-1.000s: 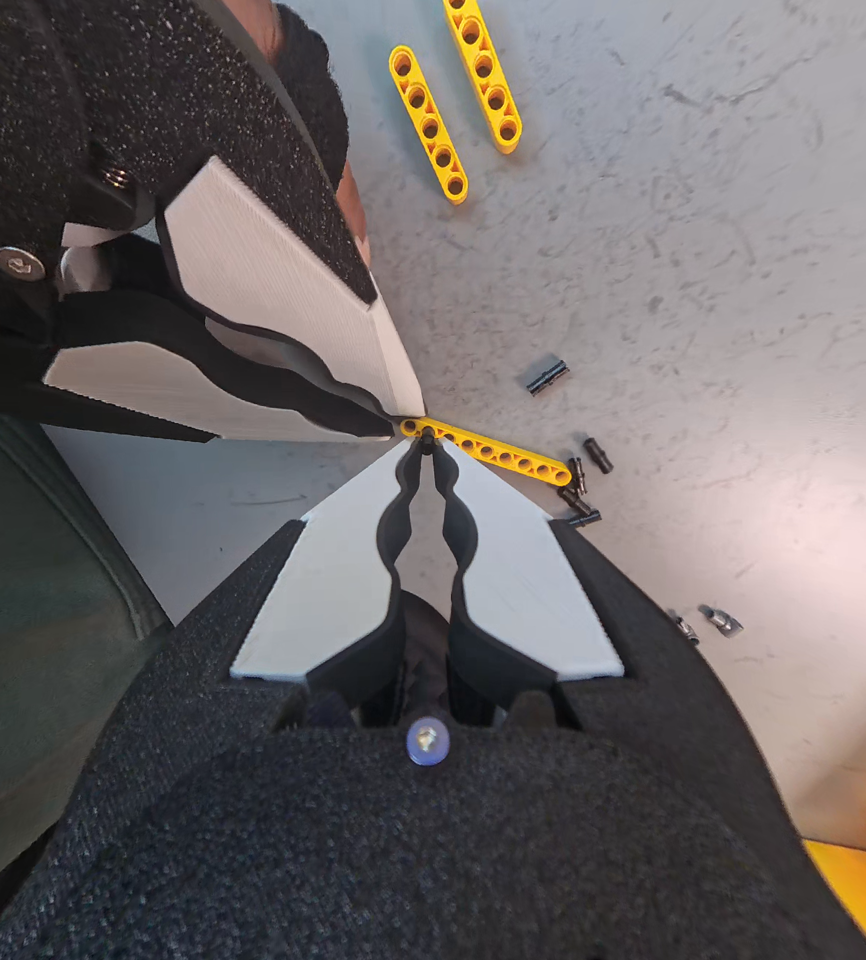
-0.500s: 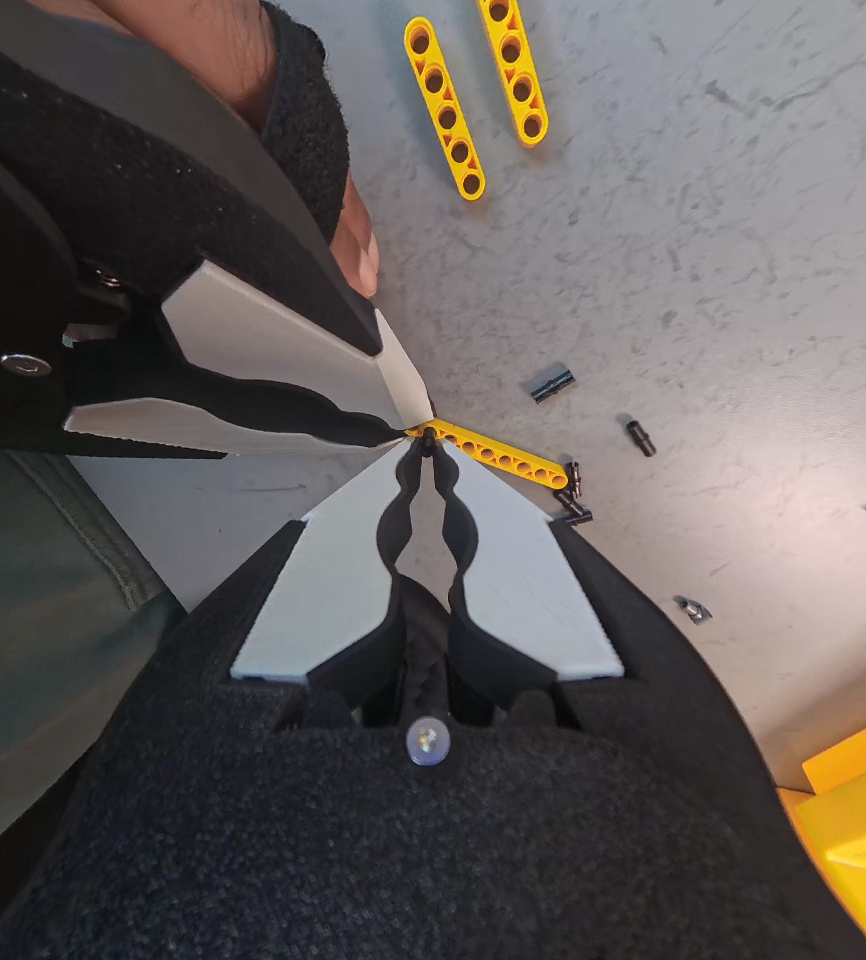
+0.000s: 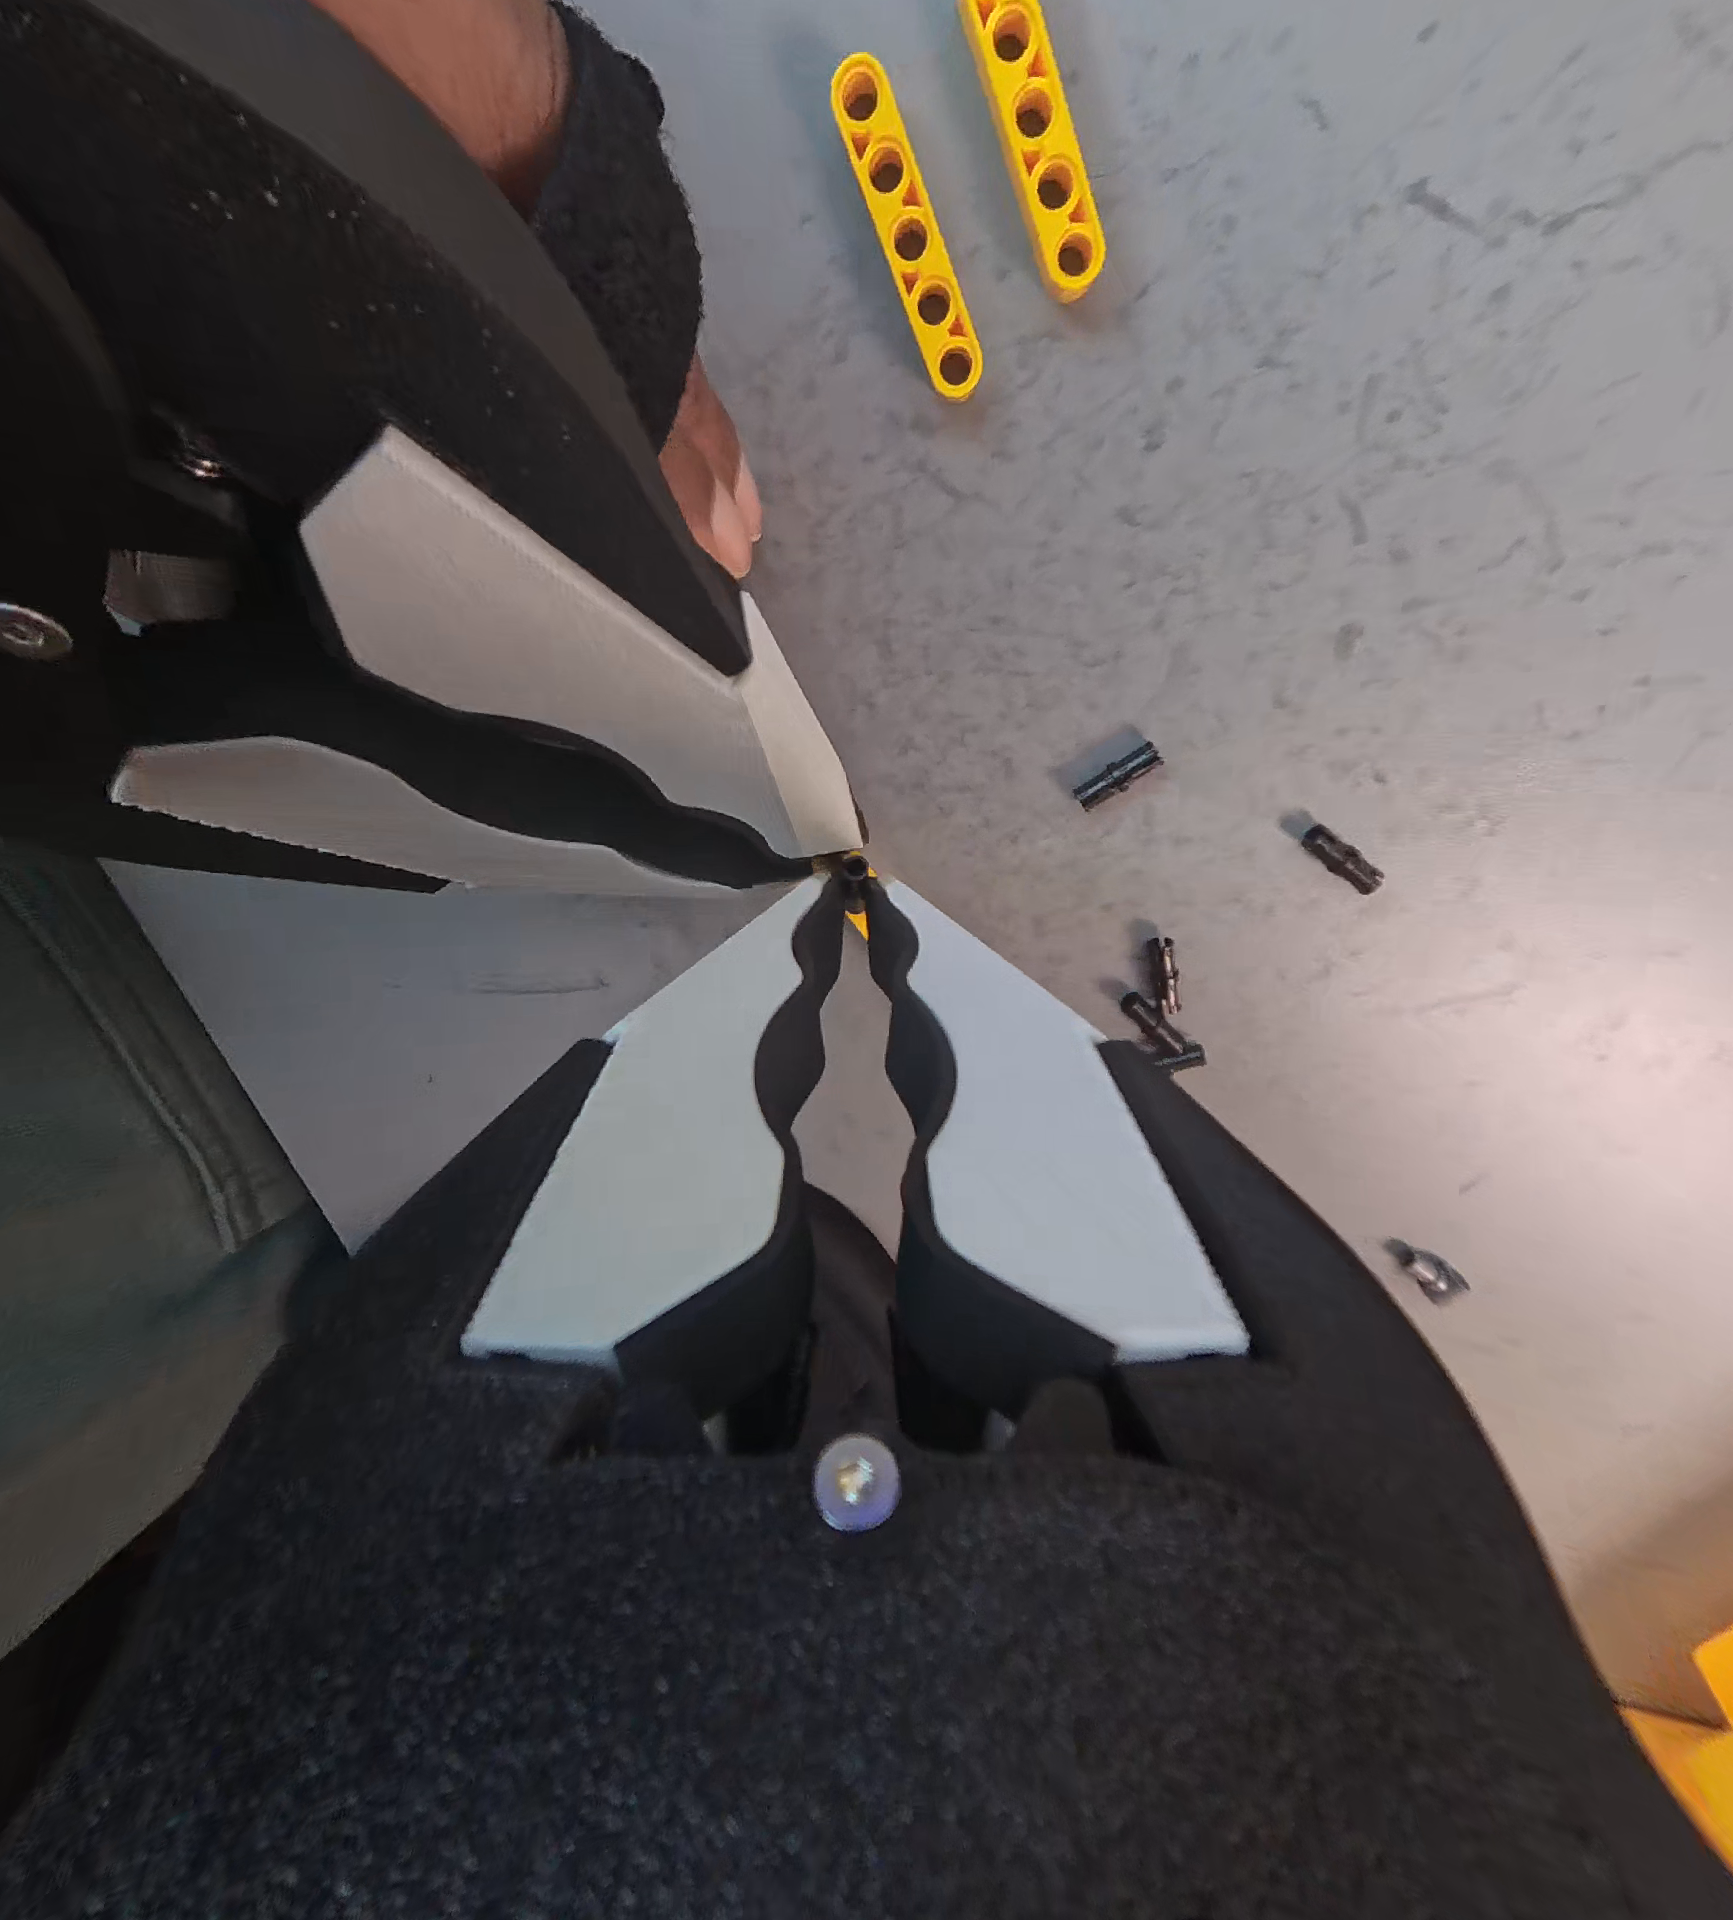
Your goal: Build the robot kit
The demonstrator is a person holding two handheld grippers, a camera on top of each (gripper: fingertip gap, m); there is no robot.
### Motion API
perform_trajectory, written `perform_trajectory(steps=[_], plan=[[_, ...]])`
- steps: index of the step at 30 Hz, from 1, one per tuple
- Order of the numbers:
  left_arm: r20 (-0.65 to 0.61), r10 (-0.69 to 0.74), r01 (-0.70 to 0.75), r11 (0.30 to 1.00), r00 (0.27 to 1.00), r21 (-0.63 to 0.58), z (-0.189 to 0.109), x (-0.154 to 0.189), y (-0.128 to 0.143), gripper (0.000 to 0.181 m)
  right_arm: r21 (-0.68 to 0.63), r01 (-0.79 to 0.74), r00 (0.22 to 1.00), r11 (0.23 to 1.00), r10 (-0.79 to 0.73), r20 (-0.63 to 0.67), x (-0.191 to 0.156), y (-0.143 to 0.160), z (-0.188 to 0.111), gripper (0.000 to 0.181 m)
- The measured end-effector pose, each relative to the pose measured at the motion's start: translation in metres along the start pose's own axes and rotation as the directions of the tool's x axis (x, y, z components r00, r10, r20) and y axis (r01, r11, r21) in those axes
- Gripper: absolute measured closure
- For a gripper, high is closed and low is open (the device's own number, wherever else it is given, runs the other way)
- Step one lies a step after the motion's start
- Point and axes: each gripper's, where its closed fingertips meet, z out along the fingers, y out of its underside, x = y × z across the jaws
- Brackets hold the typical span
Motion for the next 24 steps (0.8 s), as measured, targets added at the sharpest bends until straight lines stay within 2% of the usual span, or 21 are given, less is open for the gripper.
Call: perform_trajectory(steps=[7,10,13,18,24], plan=[[-0.023,-0.012,0.012,1.000,1.000,0.013,0.000,0.000,0.000,0.175,0.285,-0.126,0.989,0.950,0.099,0.109,0.001,-0.008,-0.016,0.178],[-0.029,-0.013,0.013,1.000,0.999,0.014,0.000,0.000,0.000,0.175,0.424,-0.126,0.989,0.897,0.080,0.125,0.001,-0.009,-0.019,0.178],[-0.034,-0.001,0.002,1.000,0.999,0.017,-0.001,0.000,0.000,0.174,0.501,-0.094,0.994,0.860,0.051,0.100,-0.001,-0.004,-0.011,0.178],[-0.050,-0.003,0.004,1.000,0.999,0.018,0.000,0.000,0.000,0.174,0.545,-0.048,0.998,0.837,0.021,0.057,-0.001,0.002,-0.007,0.178],[-0.059,0.005,-0.004,1.000,0.998,0.022,0.000,0.000,-0.001,0.174,0.472,0.035,0.999,0.881,-0.034,-0.010,-0.001,0.001,-0.006,0.178]])
